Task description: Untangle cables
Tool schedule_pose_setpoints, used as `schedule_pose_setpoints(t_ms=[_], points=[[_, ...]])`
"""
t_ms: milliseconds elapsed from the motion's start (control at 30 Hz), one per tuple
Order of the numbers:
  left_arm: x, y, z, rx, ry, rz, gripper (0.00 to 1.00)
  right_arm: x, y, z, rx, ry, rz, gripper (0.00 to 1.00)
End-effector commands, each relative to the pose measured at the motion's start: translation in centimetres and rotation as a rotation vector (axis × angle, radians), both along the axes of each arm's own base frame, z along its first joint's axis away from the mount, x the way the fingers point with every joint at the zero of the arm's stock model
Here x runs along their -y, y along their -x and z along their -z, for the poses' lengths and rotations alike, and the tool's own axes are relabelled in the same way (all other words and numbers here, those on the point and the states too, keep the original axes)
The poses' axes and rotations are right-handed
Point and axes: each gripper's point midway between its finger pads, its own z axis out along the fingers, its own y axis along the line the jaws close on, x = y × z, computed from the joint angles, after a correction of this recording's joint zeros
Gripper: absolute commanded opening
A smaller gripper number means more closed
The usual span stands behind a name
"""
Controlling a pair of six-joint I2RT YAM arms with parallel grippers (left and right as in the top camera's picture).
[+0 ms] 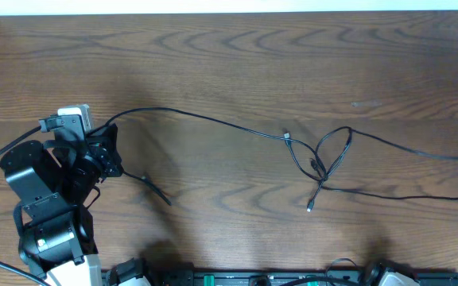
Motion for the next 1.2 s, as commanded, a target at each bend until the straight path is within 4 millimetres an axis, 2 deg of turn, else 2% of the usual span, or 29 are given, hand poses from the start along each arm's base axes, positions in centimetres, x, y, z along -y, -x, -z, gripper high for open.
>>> schedule_pose_setpoints(t_ms=[0,100,233,300,433,567,700,867,1033,1167], points=[[-0.4,0.1,0.3,-0.007,0.000,-0.021,0.07,-1.8,-5.3,2.1,0.091,-0.183,-0.292,0.01],[-0.4,0.1,0.3,-0.008,0.000,-0.021,0.08,-1.9,-6.9,3.5,0.050,-0.218,-0.353,0.01],[-0.5,0.1,0.5,-0.015,-0.001,-0.027,0.08,-0.7,-7.4,5.0,-0.032,-0.210,-0.317,0.01],[-0.9,0.2,0.7,-0.025,-0.011,-0.050,0.07,0.8,-6.4,5.5,-0.063,-0.193,-0.221,0.01],[-2.1,0.2,1.0,-0.047,-0.012,-0.128,0.08,3.5,-2.6,6.2,-0.005,-0.221,0.047,0.01],[-3.7,0.4,1.4,-0.071,-0.003,-0.241,0.08,4.9,-0.9,6.9,0.104,-0.301,0.130,0.01],[-4.4,0.5,1.6,-0.084,0.009,-0.294,0.07,4.7,-2.7,8.1,0.151,-0.411,0.009,0.01],[-4.4,0.4,2.0,-0.101,0.050,-0.313,0.07,3.1,-6.0,9.4,0.164,-0.525,-0.178,0.01],[-4.5,0.3,3.0,-0.147,0.099,-0.338,0.07,1.6,-8.3,9.7,0.154,-0.570,-0.334,0.01],[-7.0,0.8,4.8,-0.225,0.192,-0.538,0.07,1.1,-9.3,10.0,0.144,-0.583,-0.396,0.01]])
